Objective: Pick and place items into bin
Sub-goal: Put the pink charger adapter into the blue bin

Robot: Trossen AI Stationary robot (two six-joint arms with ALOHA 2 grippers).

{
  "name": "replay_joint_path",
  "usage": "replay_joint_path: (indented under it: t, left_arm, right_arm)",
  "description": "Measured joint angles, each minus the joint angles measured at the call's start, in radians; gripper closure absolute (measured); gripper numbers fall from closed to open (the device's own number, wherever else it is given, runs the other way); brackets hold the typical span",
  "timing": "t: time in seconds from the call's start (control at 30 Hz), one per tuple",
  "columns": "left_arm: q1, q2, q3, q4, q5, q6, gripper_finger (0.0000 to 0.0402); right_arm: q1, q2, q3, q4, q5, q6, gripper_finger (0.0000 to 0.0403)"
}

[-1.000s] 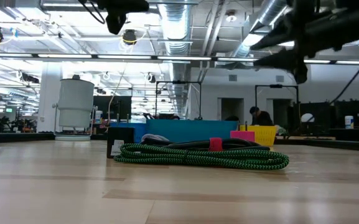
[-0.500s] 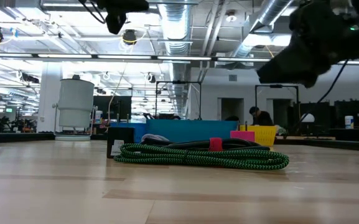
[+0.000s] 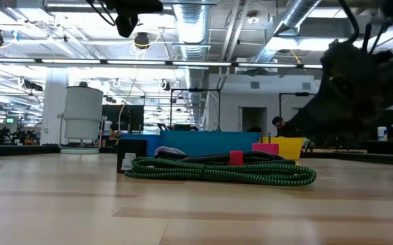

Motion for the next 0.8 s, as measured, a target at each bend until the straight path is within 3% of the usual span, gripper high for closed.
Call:
replay_joint_path:
  t: [0.3,0.57,0.8]
  left_arm:
    - [0.000,0.000,0.000,-0.024,-0.001,0.000,0.0392]
    - [0.000,0.000,0.000,-0.027,-0.001,0.004,0.0392]
    - [0.000,0.000,0.000,-0.043,-0.002,0.004,0.0392]
  right_arm:
    - [0.000,0.204,0.075,0.020,-0.121,0.030,0.0173]
    - [0.003,0.353,0.160,0.032,-0.032,-0.065,0.0166]
    - [-0.006,0.366,0.189,0.014,-0.009,-0.134,0.0168]
